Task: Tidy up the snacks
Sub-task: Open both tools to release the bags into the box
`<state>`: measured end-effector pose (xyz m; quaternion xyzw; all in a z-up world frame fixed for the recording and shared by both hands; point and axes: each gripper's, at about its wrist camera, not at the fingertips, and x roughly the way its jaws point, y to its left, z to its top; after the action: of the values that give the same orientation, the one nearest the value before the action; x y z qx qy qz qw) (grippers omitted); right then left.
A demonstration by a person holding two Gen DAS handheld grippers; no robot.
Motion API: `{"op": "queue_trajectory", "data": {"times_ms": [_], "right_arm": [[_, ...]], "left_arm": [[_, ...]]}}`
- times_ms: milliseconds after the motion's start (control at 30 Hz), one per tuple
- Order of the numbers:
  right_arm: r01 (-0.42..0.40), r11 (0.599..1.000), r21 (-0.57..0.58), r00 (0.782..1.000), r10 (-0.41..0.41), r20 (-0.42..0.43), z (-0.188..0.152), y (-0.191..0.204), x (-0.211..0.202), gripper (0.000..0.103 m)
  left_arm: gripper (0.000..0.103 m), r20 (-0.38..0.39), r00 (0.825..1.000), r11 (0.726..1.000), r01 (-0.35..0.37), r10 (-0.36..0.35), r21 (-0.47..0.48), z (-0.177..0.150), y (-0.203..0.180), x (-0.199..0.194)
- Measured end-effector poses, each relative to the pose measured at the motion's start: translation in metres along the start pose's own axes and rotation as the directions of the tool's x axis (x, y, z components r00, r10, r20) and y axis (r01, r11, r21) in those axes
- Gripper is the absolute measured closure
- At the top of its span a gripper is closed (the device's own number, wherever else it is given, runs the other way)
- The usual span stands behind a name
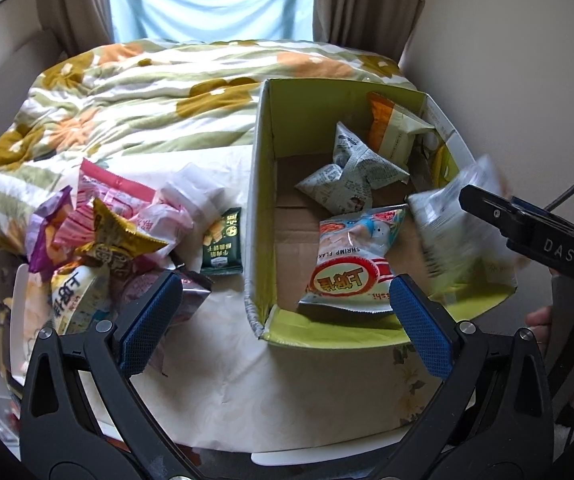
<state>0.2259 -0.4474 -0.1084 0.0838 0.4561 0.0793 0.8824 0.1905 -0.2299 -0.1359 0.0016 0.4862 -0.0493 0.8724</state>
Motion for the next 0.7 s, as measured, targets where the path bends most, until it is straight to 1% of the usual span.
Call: {"op": "queue_trajectory", "data": {"times_ms": [33,67,133,367,467,533,633,700], "right_arm": [[0.001,1.000,-0.003,1.000,-0.001,0.012,-0.002,0.000,0.000,0.005],[-0.005,1.000,-0.005,0.999,0.005,0.039,-0.006,-0.001,-0.004,0.004],[-0.016,1.000,-0.009,0.998,0.017,0.061,-0.012,-0.002,-0.008,0.004],[-0.015,0.998,-0.053,1.000,0.016,0.016,-0.028,0.001,-0.011,0.004],[-0.022,0.998,-0.056,0.999,0.023,0.022,-0.029,0.004,-0.018,0.004],[-0.018,0.998,-0.066,0.999,0.021,0.040,-0.028,0.007,-0.027,0.004],[-0.020,0.997,-0.080,0.999,0.023,0.039,-0.026,0.013,-0.038,0.004],[-0.039,0.995,-0.089,0.998,0.043,0.037,-0.026,0.019,-0.046,0.004]], "left_arm": [[0.001,0.000,1.000,1.000,-0.007,0.007,0.000,-0.002,0.001,-0.001],[0.001,-0.001,1.000,1.000,-0.013,0.013,-0.001,-0.003,0.000,0.000],[0.001,-0.005,1.000,1.000,-0.019,0.019,-0.006,-0.006,0.001,0.000],[0.001,-0.009,1.000,1.000,-0.015,0.015,-0.024,-0.018,0.003,-0.003],[0.001,0.005,1.000,1.000,-0.014,0.014,-0.028,-0.020,0.003,-0.011],[0.001,0.014,1.000,1.000,-0.015,0.015,-0.027,-0.021,0.004,-0.019],[0.001,0.035,0.999,0.999,-0.032,0.033,-0.022,-0.022,0.009,-0.036],[0.001,0.055,0.997,0.999,-0.046,0.047,-0.025,-0.024,0.016,-0.050]]}}
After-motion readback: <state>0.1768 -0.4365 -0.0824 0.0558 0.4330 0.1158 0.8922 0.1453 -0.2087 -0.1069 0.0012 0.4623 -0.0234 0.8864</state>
